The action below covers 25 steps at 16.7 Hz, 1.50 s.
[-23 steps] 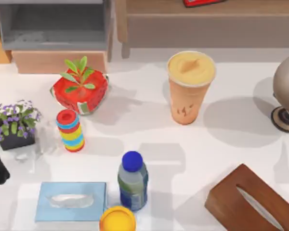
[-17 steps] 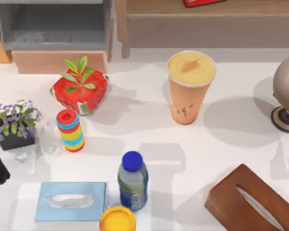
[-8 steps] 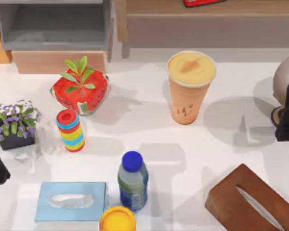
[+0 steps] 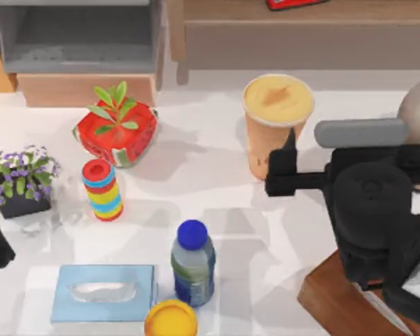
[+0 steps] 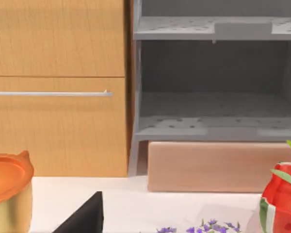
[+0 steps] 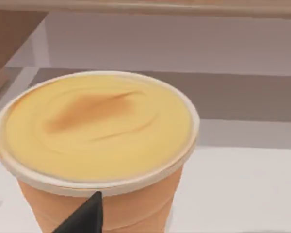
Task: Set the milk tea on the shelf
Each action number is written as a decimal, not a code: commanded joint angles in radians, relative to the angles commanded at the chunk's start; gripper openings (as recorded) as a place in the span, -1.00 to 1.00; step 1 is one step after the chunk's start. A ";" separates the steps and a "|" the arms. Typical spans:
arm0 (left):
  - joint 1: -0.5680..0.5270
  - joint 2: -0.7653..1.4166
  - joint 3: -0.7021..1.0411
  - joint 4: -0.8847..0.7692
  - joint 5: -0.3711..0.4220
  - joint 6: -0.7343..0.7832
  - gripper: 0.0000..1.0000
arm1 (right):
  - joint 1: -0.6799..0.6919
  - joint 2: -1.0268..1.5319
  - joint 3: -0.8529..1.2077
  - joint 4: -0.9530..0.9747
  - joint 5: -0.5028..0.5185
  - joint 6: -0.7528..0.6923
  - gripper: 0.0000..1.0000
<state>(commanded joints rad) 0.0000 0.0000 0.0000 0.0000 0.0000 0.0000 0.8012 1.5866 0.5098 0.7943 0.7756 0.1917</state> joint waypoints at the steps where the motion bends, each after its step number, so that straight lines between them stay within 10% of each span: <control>1: 0.000 0.000 0.000 0.000 0.000 0.000 1.00 | 0.033 0.075 0.032 0.026 0.038 0.019 1.00; 11: 0.000 0.000 0.000 0.000 0.000 0.000 1.00 | 0.135 0.323 0.149 0.100 0.167 0.095 1.00; 25: 0.000 0.000 0.000 0.000 0.000 0.000 1.00 | -0.046 0.519 0.357 0.155 -0.001 0.009 1.00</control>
<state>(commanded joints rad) 0.0000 0.0000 0.0000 0.0000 0.0000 0.0000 0.7551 2.1056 0.8665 0.9497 0.7744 0.2003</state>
